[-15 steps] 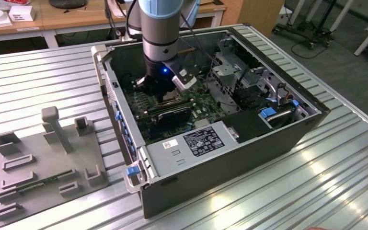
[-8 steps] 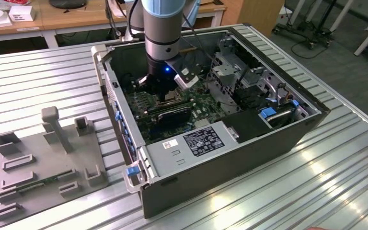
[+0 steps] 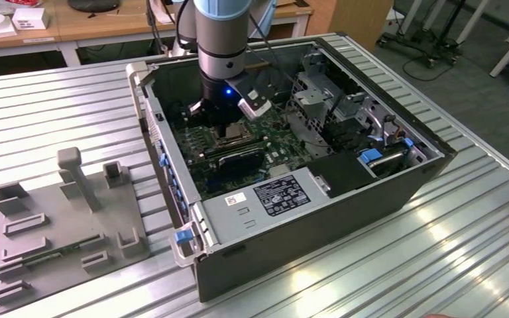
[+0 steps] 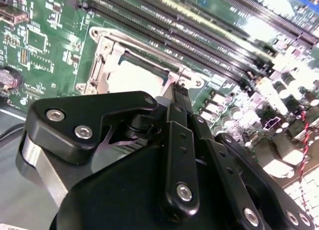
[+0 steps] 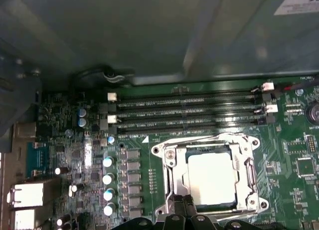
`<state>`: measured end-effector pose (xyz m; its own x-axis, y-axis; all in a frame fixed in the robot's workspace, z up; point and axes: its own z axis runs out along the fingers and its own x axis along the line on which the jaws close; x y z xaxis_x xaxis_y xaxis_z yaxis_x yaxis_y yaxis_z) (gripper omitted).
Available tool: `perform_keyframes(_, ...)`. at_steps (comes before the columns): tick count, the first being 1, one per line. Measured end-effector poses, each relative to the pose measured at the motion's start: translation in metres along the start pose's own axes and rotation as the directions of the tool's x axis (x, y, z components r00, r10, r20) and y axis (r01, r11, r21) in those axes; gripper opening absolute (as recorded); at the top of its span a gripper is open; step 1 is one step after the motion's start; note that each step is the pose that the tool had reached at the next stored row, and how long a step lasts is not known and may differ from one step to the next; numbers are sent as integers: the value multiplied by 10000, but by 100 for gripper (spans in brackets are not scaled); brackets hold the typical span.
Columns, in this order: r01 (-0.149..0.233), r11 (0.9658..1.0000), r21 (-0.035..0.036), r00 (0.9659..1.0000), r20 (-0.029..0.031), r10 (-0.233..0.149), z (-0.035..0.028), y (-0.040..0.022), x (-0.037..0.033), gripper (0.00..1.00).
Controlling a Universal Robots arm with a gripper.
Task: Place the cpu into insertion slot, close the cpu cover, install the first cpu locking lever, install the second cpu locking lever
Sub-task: 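Install the second cpu locking lever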
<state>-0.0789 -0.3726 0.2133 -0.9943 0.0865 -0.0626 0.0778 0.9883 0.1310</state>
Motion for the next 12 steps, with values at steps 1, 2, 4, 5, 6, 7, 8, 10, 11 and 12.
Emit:
perform_keyframes(1, 1, 10000, 0, 10000, 0, -1, 1, 8, 0, 10)
perform_keyframes(2, 1, 10000, 0, 10000, 0, -1, 2, 16, -3, 10)
perform_keyframes(4, 2, 10000, -1, 10000, -1, -2, 6, 30, -14, 10)
perform_keyframes(5, 1, 10000, 0, 10000, -1, -1, 7, 37, -24, 10)
perform_keyframes(6, 1, 10000, 0, 10000, 0, -1, 9, 44, -35, 10)
perform_keyframes(7, 1, 10000, -1, 10000, 0, -1, 11, 49, -50, 10)
perform_keyframes(8, 1, 10000, 0, 10000, 0, -1, 13, 53, -67, 10)
perform_keyframes(10, 0, 10000, 1, 10000, -3, 0, 16, 58, -111, 10)
perform_keyframes(11, 0, 10000, 1, 10000, -4, 0, 18, 60, -135, 10)
perform_keyframes(12, 0, 10000, 0, 10000, -5, 0, 20, 63, -159, 10)
